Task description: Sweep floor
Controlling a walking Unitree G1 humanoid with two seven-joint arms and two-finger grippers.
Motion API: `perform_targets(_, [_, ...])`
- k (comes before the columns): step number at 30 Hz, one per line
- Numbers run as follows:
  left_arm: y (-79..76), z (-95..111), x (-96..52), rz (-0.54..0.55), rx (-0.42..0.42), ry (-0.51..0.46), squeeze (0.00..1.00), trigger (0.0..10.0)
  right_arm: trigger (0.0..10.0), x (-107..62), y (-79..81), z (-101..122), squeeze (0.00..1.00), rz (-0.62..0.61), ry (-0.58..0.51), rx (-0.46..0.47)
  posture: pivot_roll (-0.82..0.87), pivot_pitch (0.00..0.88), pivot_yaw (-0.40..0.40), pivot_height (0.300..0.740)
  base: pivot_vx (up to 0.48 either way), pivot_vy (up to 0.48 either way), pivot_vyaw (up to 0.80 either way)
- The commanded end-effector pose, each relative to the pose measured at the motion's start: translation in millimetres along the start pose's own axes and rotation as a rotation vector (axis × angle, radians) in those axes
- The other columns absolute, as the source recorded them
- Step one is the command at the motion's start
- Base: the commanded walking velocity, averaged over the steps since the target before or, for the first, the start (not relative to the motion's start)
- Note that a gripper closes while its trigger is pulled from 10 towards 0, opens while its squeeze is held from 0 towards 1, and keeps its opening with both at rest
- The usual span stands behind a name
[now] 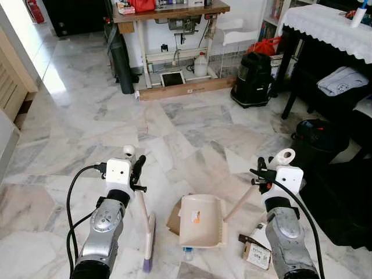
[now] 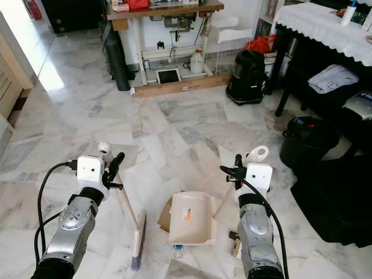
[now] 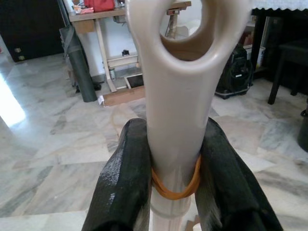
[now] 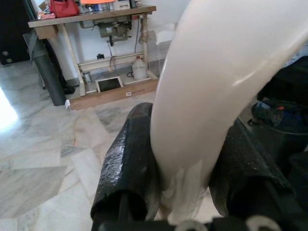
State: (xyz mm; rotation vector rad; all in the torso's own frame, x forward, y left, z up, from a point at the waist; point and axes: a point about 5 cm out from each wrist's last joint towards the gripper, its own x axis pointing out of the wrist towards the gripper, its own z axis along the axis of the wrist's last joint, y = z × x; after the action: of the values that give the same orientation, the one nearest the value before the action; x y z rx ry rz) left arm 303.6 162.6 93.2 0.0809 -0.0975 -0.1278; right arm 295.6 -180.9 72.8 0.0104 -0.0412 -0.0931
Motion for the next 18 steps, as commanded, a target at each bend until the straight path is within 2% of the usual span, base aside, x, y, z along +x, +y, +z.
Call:
perform_targets(1, [1.7, 12.0, 4.0, -0.006, 0.019, -0.049, 0.0, 10.0, 10.0, 5.4, 4.4, 13.1, 0.0, 0.01, -0.067, 0.018, 0.09, 0.0, 0.031, 0.74, 0.0, 0.0, 0.0])
perform_targets(6, [1.9, 12.0, 4.2, -0.005, 0.02, -0.048, 0.0, 10.0, 10.0, 6.7, 3.9, 12.3, 0.0, 0.004, -0.051, 0.025, 0.09, 0.0, 0.031, 0.74, 0.0, 0.0, 0.0])
perform_targets(8, [1.8, 12.3, 4.3, -0.005, 0.02, -0.05, 0.0, 10.0, 10.0, 7.1, 4.2, 12.3, 0.0, 0.005, -0.051, 0.034, 0.09, 0.0, 0.031, 0.74, 0.0, 0.0, -0.8])
perform_targets(10, [2.1, 12.7, 4.4, -0.002, 0.025, -0.053, 0.0, 10.0, 10.0, 7.0, 3.7, 13.5, 0.0, 0.002, -0.062, 0.017, 0.09, 0.0, 0.032, 0.74, 0.3, 0.0, -0.42])
perform_targets(18, [2.6, 12.5, 4.8, -0.002, 0.028, -0.05, 0.0, 10.0, 10.0, 6.3, 3.8, 13.3, 0.0, 0.003, -0.064, 0.013, 0.09, 0.0, 0.033, 0.74, 0.34, 0.0, 0.0])
